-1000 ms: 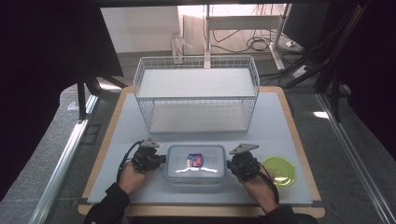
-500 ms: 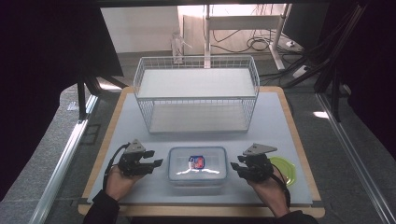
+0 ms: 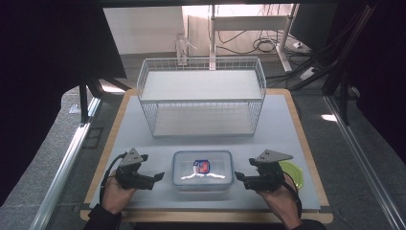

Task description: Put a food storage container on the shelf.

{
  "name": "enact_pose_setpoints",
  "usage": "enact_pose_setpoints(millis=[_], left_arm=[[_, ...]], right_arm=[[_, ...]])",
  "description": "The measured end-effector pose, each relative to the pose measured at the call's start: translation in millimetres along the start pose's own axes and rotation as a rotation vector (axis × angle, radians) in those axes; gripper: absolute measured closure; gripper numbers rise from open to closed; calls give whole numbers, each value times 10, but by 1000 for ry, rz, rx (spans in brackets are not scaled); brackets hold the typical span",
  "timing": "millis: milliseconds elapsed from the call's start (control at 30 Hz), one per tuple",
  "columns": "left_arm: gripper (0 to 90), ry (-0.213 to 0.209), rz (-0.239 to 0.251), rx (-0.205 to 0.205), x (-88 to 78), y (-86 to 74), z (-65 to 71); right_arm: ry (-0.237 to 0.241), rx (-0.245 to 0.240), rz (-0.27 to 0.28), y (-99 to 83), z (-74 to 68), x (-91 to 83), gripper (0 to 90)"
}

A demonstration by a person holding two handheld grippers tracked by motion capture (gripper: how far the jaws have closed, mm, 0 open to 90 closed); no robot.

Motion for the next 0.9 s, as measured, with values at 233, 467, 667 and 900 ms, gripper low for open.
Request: enact_pose_setpoints(millis=[233,467,667,900], left_arm=[[17,-50,33,-8,-2,67,39],[40,-139,31,-45,68,181,177],[21,-164,-40,-22,232,181,272],[13,-262,-60,-107,425,206,289]], right_arm=[[53,23,5,19,-80,53,109],[80,-4,-10,59,-171,140,87],[75,-30,-56,30,-237,241,37],[150,33,-137,9,-330,368,38]])
Point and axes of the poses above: each handheld gripper's, and its own axes: x roughly forward along the jaws, y roughly out of its top, z roughly to its right, the point moved 9 cm from there along x, roughly forward along the jaws, and after that the axes turned 14 degrees about -y, right-handed, at the moved point
